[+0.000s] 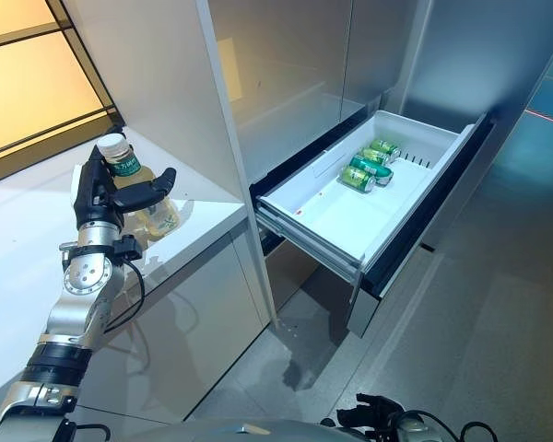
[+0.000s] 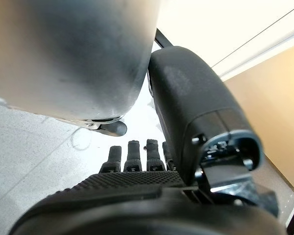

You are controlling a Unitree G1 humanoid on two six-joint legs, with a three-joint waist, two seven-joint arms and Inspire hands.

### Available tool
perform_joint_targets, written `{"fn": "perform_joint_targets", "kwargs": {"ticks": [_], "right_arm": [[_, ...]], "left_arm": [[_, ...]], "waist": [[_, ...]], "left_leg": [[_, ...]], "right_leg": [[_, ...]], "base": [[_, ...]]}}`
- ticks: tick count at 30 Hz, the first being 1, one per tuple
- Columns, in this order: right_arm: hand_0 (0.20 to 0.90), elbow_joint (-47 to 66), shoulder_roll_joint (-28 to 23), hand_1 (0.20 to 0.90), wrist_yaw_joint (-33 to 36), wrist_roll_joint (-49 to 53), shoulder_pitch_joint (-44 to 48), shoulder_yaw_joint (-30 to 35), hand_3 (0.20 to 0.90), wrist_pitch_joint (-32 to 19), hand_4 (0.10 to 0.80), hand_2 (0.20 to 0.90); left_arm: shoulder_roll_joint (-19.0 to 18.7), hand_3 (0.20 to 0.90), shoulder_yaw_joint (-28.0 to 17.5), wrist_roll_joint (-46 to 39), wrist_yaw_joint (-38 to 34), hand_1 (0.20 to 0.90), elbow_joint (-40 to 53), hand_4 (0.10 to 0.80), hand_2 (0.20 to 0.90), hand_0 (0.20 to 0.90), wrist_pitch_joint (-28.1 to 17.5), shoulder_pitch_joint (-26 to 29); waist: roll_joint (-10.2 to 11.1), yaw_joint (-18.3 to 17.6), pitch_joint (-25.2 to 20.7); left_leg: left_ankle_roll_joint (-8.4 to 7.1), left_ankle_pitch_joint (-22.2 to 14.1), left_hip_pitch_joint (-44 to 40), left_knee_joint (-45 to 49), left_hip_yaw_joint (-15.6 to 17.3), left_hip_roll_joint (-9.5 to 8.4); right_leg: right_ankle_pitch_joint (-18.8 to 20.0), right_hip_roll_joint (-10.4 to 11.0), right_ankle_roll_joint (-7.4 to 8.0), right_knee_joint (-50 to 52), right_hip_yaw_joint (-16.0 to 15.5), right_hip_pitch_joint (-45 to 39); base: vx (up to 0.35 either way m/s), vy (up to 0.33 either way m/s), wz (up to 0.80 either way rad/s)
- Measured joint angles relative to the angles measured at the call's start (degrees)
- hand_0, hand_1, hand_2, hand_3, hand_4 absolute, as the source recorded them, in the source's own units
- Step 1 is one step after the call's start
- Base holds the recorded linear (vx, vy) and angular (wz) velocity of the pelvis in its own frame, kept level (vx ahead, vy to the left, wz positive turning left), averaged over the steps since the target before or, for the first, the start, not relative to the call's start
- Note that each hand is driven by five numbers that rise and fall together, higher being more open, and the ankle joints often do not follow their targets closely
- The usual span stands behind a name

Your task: Put drinks into fridge and close the fridge

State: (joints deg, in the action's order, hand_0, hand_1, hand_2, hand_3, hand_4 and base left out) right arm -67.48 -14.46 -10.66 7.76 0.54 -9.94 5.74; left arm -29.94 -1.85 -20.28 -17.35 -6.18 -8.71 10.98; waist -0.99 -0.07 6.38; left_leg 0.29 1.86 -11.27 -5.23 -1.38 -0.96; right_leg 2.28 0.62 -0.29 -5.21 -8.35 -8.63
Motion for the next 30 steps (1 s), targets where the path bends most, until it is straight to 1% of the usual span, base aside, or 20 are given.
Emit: {"fn": "perform_joint_targets", "kwargs": {"ticks": [1, 2, 9, 12, 18, 19, 23, 26, 28, 30], "right_arm": [[0.9, 0.0, 0.0, 0.9, 0.0, 0.0, 0.0, 0.0, 0.9, 0.0, 0.8, 0.9], [0.9, 0.0, 0.0, 0.9, 0.0, 0.0, 0.0, 0.0, 0.9, 0.0, 0.8, 0.9], [0.9, 0.0, 0.0, 0.9, -0.4, 0.0, 0.0, 0.0, 0.9, -0.1, 0.8, 0.9], [0.9, 0.1, 0.0, 0.9, -0.8, 0.0, 0.0, -0.1, 0.9, -0.2, 0.8, 0.9], [0.9, 3.1, -0.1, 0.9, -2.2, 2.6, -0.6, -1.1, 0.9, -0.4, 0.8, 0.9], [0.9, 4.8, -0.4, 0.9, -2.5, 3.8, -1.1, -2.1, 0.9, 0.0, 0.8, 0.9], [0.9, 11.8, -0.5, 0.9, -2.8, 6.9, -2.7, -2.5, 0.9, 0.6, 0.8, 0.9], [0.9, 17.0, -0.4, 0.9, -3.3, 7.1, -2.7, -4.2, 0.9, 0.5, 0.8, 0.9], [0.9, 21.3, -0.3, 0.9, -3.6, 7.0, -2.7, -5.2, 0.9, 0.4, 0.8, 0.9], [0.9, 26.2, -0.6, 0.9, -3.8, 7.0, -2.7, -6.8, 0.9, 0.4, 0.8, 0.9]], "left_arm": [[0.0, 0.856, 0.0, 0.0, 0.0, 0.862, 0.0, 0.756, 0.862, 0.862, 0.1, 0.0], [0.0, 0.2, 0.0, 0.0, 0.0, 0.3, 0.0, 0.1, 0.3, 0.3, 0.1, 0.0], [0.0, 0.2, 0.0, 0.3, 0.2, 0.3, 0.0, 0.1, 0.3, 0.3, 0.4, 0.0], [-0.2, 0.2, 0.0, 2.5, 0.2, 0.3, 0.0, 0.1, 0.3, 0.3, 1.1, 0.0], [-1.8, 0.2, 0.4, 4.6, 1.9, 0.3, 0.0, 0.1, 0.3, 0.3, 1.4, 0.2], [-2.2, 0.2, 0.5, 4.8, 2.4, 0.3, 0.0, 0.1, 0.3, 0.3, 1.4, 0.2], [-2.4, 0.2, 1.2, 6.7, 3.0, 0.3, 0.0, 0.1, 0.3, 0.3, 1.3, 0.3], [-2.4, 0.2, 1.7, 6.8, 3.3, 0.3, 0.0, 0.1, 0.3, 0.3, 0.9, 0.3], [-2.4, 0.2, 2.3, 6.6, 3.5, 0.3, 0.0, 0.1, 0.3, 0.3, 0.1, 0.3], [-2.1, 0.2, 2.9, 4.4, 4.2, 0.3, 0.0, 0.1, 0.3, 0.3, -0.9, 0.3]], "waist": [[0.0, 0.0, 0.0], [0.0, 0.0, 0.0], [0.0, 0.0, 0.0], [0.0, 0.0, 0.0], [0.1, -0.1, -0.1], [0.0, -0.1, -0.1], [0.0, 0.0, -0.1], [0.0, -0.1, -0.1], [0.0, -0.1, -0.1], [0.0, -0.1, -0.1]], "left_leg": [[0.0, 0.0, 0.0, 0.0, 0.0, 0.0], [0.0, 0.0, 0.0, 0.0, 0.0, 0.0], [0.0, 0.0, -0.1, 0.1, 0.0, 0.0], [0.0, 0.0, -0.2, 0.1, 0.0, 0.0], [0.0, 0.0, -0.4, 0.1, 0.0, 0.05], [0.0, 0.0, -0.5, 0.1, 0.0, 0.05], [0.0, 0.0, -0.8, 0.0, 0.0, 0.06], [0.0, 0.0, -1.0, 0.0, 0.1, 0.08], [0.0, 0.0, -0.9, 0.0, 0.1, 0.08], [0.0, 0.0, -0.9, 0.1, 0.1, 0.08]], "right_leg": [[0.0, 0.0, 0.0, 0.0, 0.0, 0.0], [0.0, 0.0, -0.01, 0.0, 0.0, 0.0], [0.0, 0.0, -0.02, 0.0, 0.0, -0.1], [0.0, 0.0, -0.02, 0.0, 0.1, -0.2], [0.0, -0.1, -0.06, 0.0, 0.1, -0.4], [0.1, -0.1, -0.07, 0.0, 0.2, -0.4], [0.1, -0.1, -0.07, 0.0, 0.3, -0.7], [0.1, -0.2, -0.06, 0.0, 0.5, -0.7], [0.1, -0.2, -0.09, 0.0, 0.5, -0.7], [0.2, -0.2, -0.21, 0.0, 0.5, -0.7]], "base": [[0.0, 0.0, 0.0], [0.0, 0.0, 0.0], [0.0, 0.0, 0.0], [0.0, 0.0, 0.0], [0.0, 0.0, 0.0], [0.0, 0.0, 0.0], [0.0, 0.0, 0.0], [-0.016, -0.012, -0.04], [0.0, 0.0, 0.0], [0.0, 0.0, 0.0]]}}
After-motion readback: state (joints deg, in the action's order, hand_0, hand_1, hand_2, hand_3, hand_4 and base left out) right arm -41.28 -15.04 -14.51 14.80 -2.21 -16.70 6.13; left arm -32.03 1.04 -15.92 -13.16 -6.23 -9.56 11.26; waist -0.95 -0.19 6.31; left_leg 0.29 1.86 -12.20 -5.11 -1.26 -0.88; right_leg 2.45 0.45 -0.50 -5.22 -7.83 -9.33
